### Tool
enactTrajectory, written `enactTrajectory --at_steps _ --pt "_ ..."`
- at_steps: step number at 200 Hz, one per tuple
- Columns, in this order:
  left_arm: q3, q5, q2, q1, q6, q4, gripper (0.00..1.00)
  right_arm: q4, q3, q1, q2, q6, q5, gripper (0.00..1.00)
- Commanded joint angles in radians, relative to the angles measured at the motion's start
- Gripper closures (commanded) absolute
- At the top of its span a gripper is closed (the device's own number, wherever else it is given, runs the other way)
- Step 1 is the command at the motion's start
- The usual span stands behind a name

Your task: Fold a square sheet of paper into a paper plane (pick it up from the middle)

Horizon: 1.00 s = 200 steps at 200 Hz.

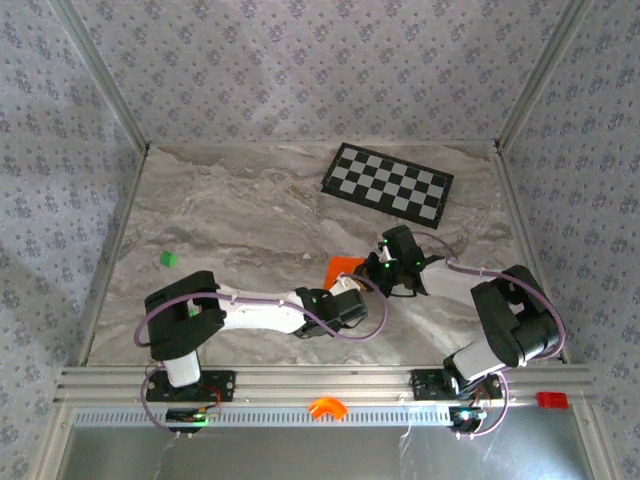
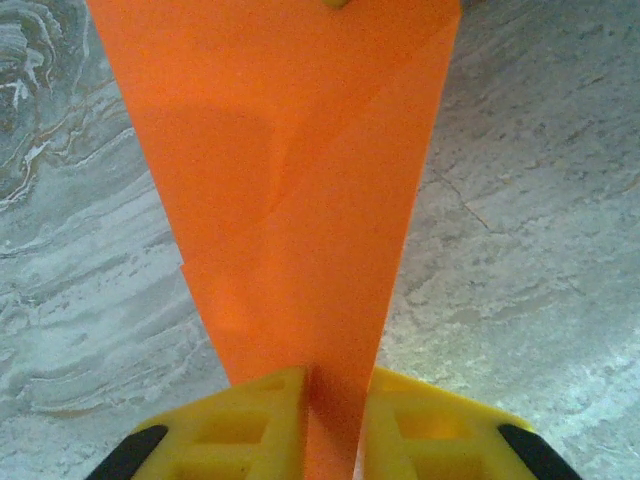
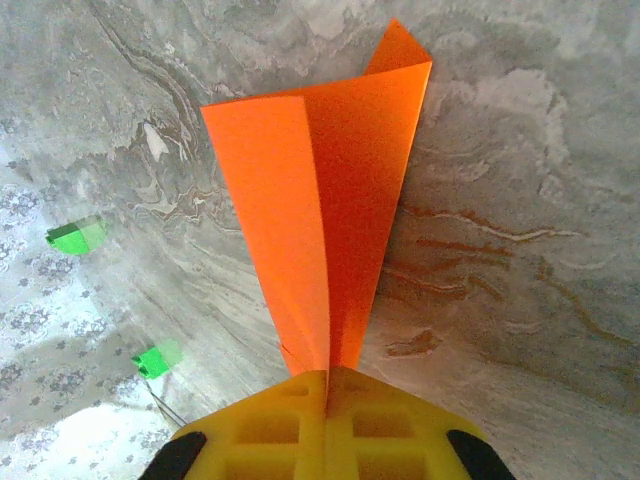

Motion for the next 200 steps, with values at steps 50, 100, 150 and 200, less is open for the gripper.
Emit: enactTrajectory --at_steps 50,100,150,200 --pt "0.023 -0.022 0.021 -0.006 -0.005 -0.036 0.84 0.002 -0.004 0.001 0.012 0.013 -0.012 1.00" --pt "0.028 -0.039 0.023 -0.007 -0.007 -0.046 0.84 0.004 -0.006 0.001 0.013 0.013 -0.011 1.00" --pt "0.018 -0.030 0.020 -0.008 -0.011 -0.033 0.93 0.004 -0.005 0.003 0.014 0.013 -0.012 1.00" --pt "0.011 -0.021 0.016 -0.007 -0.012 -0.025 1.00 0.006 -0.006 0.004 0.013 0.008 -0.018 1.00"
